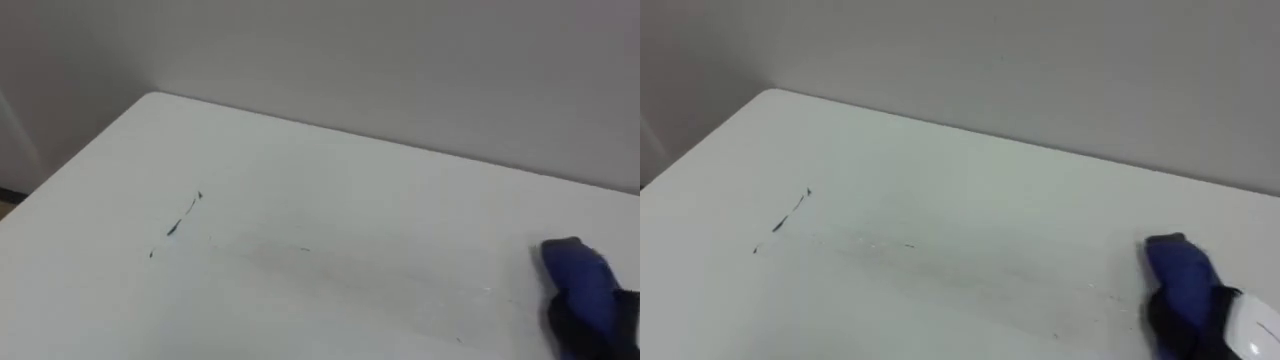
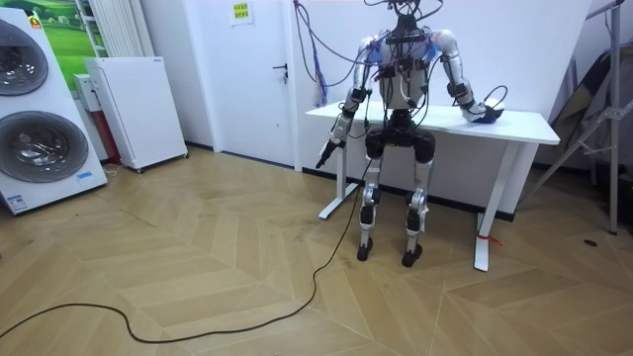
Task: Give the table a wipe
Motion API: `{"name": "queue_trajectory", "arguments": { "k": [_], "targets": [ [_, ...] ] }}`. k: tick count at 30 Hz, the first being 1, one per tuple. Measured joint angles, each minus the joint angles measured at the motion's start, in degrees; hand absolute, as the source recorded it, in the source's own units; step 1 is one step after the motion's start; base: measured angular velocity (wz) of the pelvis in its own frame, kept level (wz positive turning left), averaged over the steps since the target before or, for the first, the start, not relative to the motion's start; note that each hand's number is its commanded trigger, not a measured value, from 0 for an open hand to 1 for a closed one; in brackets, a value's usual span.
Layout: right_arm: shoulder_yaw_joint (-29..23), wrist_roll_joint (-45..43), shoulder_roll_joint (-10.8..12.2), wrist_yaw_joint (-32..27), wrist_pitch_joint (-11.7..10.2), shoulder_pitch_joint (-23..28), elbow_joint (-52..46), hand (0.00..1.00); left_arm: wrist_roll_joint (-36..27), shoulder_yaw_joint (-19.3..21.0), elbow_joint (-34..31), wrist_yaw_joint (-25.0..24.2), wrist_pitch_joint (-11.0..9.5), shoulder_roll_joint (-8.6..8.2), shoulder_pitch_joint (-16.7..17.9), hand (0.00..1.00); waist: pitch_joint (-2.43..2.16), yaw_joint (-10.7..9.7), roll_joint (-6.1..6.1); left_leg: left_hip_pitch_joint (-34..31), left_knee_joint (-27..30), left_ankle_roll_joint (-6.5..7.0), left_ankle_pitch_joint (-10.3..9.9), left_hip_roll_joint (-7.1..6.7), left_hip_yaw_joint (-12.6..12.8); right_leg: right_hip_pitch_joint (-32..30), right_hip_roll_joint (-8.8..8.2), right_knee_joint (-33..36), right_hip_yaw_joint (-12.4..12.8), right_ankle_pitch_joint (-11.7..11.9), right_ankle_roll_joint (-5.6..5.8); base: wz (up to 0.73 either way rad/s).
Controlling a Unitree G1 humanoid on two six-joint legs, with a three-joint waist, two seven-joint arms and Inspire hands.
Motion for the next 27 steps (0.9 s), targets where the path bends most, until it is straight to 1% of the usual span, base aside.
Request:
{"name": "queue_trajectory", "arguments": {
  "k": [1,2,3,4,5,6,7,8,9,10,11,12,13,14,15,16,17,18,19,20,21,22,23,24,25,26,27],
  "targets": [
    [0.27,-0.01,0.04,0.44,0.85,-0.44,-0.21,1.00,-0.09,-0.53,0.18,0.01,0.02,-0.04,-0.65,0.00,0.03,0.22,0.14,0.00,0.58,0.10,-0.33,0.01,0.23,-0.21,-0.21,0.69,-0.48,-0.07,-0.01,-0.28],
    [1.06,-0.37,0.08,1.04,3.18,-2.48,-0.46,1.00,-0.22,-2.16,0.65,0.05,-0.04,-0.08,-1.89,0.00,0.12,0.84,0.51,-0.05,1.71,0.31,-0.85,0.08,0.58,-0.97,-0.61,2.61,-1.71,-0.14,-0.07,-0.35],
    [1.44,-0.82,1.09,1.71,5.86,-4.24,-0.80,1.00,-0.33,-3.60,2.08,0.14,-0.03,-0.21,-3.71,0.00,0.24,1.71,0.89,-0.38,2.81,0.51,-1.35,0.23,1.49,-2.46,-1.11,4.72,-3.06,-0.13,-0.08,-0.47],
    [2.05,-0.69,1.32,2.05,7.36,-5.21,-1.08,1.00,-0.58,-4.28,2.66,0.27,-0.01,-0.29,-4.63,0.00,0.25,2.51,1.09,-0.79,3.31,0.64,-1.68,0.65,2.22,-3.57,-1.33,5.80,-3.46,-0.11,-0.11,-0.79],
    [4.17,-0.86,2.02,3.06,10.08,-7.67,-2.35,1.00,-0.61,-5.50,4.25,0.71,-0.08,-0.40,-6.54,0.00,0.57,4.57,1.51,-1.71,4.39,1.00,-2.14,0.64,2.82,-5.60,-1.82,7.73,-4.87,0.28,-0.73,-1.17],
    [7.90,-1.30,3.49,4.76,12.78,-10.43,-4.45,1.00,-0.63,-6.53,6.50,1.02,-0.13,-0.20,-8.33,0.00,0.79,6.60,1.79,-2.61,5.32,1.18,-2.53,0.90,3.32,-7.65,-2.23,8.89,-6.49,1.21,-2.01,-1.47],
    [12.28,-2.70,5.79,6.89,14.73,-13.28,-6.83,1.00,-0.62,-7.20,8.36,1.04,-0.09,0.21,-10.61,0.00,0.92,8.78,1.83,-3.88,6.59,1.28,-3.15,1.35,3.33,-9.70,-2.21,10.19,-7.79,1.80,-2.53,-1.13],
    [14.35,-4.14,7.16,8.16,15.07,-14.87,-7.65,1.00,-0.62,-7.61,9.24,1.05,-0.20,0.41,-11.56,0.00,1.00,9.45,1.87,-4.80,7.42,1.24,-3.58,1.78,3.43,-10.64,-2.54,11.66,-8.36,1.83,-2.47,-0.45],
    [17.64,-7.22,9.51,10.56,15.26,-17.90,-8.66,1.00,-0.60,-8.38,10.65,1.05,-0.82,0.68,-13.99,0.00,1.06,10.23,1.82,-6.69,9.12,1.49,-4.00,2.59,3.06,-11.90,-4.58,16.38,-9.00,1.11,-1.59,0.11],
    [21.60,-8.24,11.32,13.05,15.28,-21.28,-9.72,1.00,-0.62,-8.82,10.27,1.04,-1.77,0.80,-15.57,0.00,1.26,12.53,1.74,-8.40,10.01,0.84,-3.81,2.98,2.77,-12.89,-7.64,19.19,-8.54,0.61,-0.90,0.19],
    [23.78,-8.43,11.90,14.25,14.98,-23.42,-9.89,1.00,-0.74,-8.82,9.72,1.03,-2.30,0.90,-16.25,0.00,1.55,13.48,1.47,-9.22,10.13,0.53,-3.69,2.99,2.74,-13.01,-9.27,19.35,-8.18,0.54,-0.56,0.14],
    [26.63,-9.21,12.48,16.44,12.91,-27.76,-10.12,1.00,-1.75,-8.80,8.60,0.94,-3.23,1.13,-16.95,0.00,2.18,15.36,1.10,-11.62,11.02,-0.33,-3.40,3.02,1.57,-12.76,-11.28,16.68,-6.77,1.32,0.56,0.31],
    [27.72,-9.83,12.43,17.29,10.89,-31.22,-10.86,1.00,-1.76,-8.79,7.41,0.77,-3.85,1.35,-17.00,0.00,2.42,16.66,0.88,-14.45,11.86,-1.12,-2.89,3.10,-0.22,-12.18,-12.23,11.40,-5.08,3.94,0.63,0.46],
    [27.72,-9.65,12.39,17.31,10.20,-32.74,-10.74,1.00,-1.80,-8.79,7.04,0.69,-4.12,1.57,-16.89,0.00,2.55,17.19,0.56,-15.60,12.08,-1.50,-2.69,3.10,-1.21,-11.71,-12.55,8.91,-4.76,5.52,0.86,0.80],
    [27.56,-8.64,11.96,17.28,9.55,-34.03,-10.09,1.00,-1.81,-8.80,6.65,0.52,-4.26,2.14,-16.40,0.00,2.49,17.10,0.10,-17.29,12.51,-2.39,-2.22,3.25,-3.61,-10.07,-11.83,5.25,-4.95,5.60,3.09,0.77],
    [27.47,-8.32,11.39,17.28,9.49,-33.98,-10.12,1.00,-1.70,-8.75,6.40,0.50,-4.24,2.35,-16.15,0.00,2.45,16.98,0.08,-17.73,12.35,-2.85,-1.96,3.31,-4.60,-9.17,-11.21,4.26,-6.08,5.25,3.62,0.97],
    [27.23,-7.97,9.85,17.29,9.13,-33.37,-10.05,1.00,-1.60,-8.49,5.68,0.33,-4.20,2.44,-14.48,0.00,2.48,16.68,0.09,-18.38,12.27,-3.65,-1.47,3.38,-5.10,-8.01,-10.48,3.29,-8.16,4.64,4.52,0.85],
    [25.56,-7.08,8.52,16.45,6.46,-31.18,-9.81,1.00,-1.61,-8.19,5.72,-0.59,-3.78,2.41,-13.11,0.00,2.37,15.62,-0.13,-18.26,11.37,-4.37,-0.72,3.67,-5.06,-7.29,-10.29,3.59,-9.23,3.70,5.20,0.63],
    [24.37,-6.43,7.46,15.94,4.85,-29.12,-9.74,1.00,-1.67,-7.99,5.70,-1.31,-3.47,2.48,-11.71,0.00,2.39,15.30,-0.15,-16.09,8.93,-4.91,0.18,4.37,-7.24,-8.31,-10.69,7.02,-9.16,2.34,4.89,0.19],
    [23.78,-5.89,7.05,16.10,4.13,-28.54,-9.64,1.00,-1.65,-7.65,5.62,-1.52,-3.51,2.63,-10.87,0.00,2.38,15.31,-0.01,-14.65,7.46,-5.26,0.37,5.02,-9.15,-9.34,-10.76,9.00,-9.09,0.83,4.19,-0.53],
    [22.98,-5.66,6.56,16.22,3.32,-27.62,-9.59,1.00,-1.64,-6.27,5.36,-1.74,-3.74,3.38,-9.21,0.00,2.52,15.09,-0.50,-12.69,5.73,-5.83,0.57,5.94,-11.54,-11.56,-9.74,6.76,-8.82,0.44,3.36,-0.55],
    [22.05,-5.61,4.91,15.79,2.51,-25.60,-9.69,1.00,-1.09,-4.82,5.83,-2.20,-3.49,3.76,-8.51,0.00,2.17,12.75,-1.11,-11.95,5.80,-7.10,0.29,7.38,-11.93,-11.93,-7.95,5.10,-9.03,1.27,3.21,-0.30],
    [20.85,-5.59,3.98,15.33,2.04,-23.89,-9.55,1.00,-0.92,-4.32,5.76,-2.58,-3.53,3.79,-8.02,0.00,2.10,11.45,-0.64,-11.46,5.56,-7.80,0.65,8.06,-10.81,-11.11,-7.11,5.78,-9.14,1.46,2.91,0.25],
    [19.11,-5.43,2.36,14.11,1.89,-21.15,-8.38,1.00,-0.54,-3.66,5.72,-2.95,-4.31,3.78,-7.29,0.00,1.95,9.42,-1.28,-10.10,4.29,-9.35,2.65,9.10,-5.99,-9.27,-6.15,5.67,-8.18,1.20,2.49,0.35],
    [16.80,-4.84,0.34,13.46,1.72,-18.80,-7.01,1.00,-0.20,-3.65,5.65,-3.33,-4.86,3.21,-6.97,0.00,1.93,7.57,-1.89,-8.67,2.90,-9.24,4.63,9.41,-2.08,-8.02,-5.85,5.58,-7.75,0.65,2.20,0.26],
    [15.71,-4.80,-0.50,13.36,1.67,-18.02,-6.22,1.00,0.08,-3.69,5.65,-3.57,-5.12,2.67,-6.94,0.00,1.91,6.95,-1.85,-8.21,2.15,-9.23,5.28,9.57,-0.87,-7.51,-5.76,5.28,-7.83,0.55,2.23,0.13],
    [12.77,-4.77,-2.12,12.73,1.84,-16.53,-4.96,1.00,0.06,-4.05,5.60,-4.06,-5.79,1.60,-6.86,0.00,1.97,5.59,-1.41,-7.28,1.21,-9.33,5.88,10.09,0.57,-6.96,-5.28,4.90,-8.33,0.24,2.13,0.00]
  ]
}}
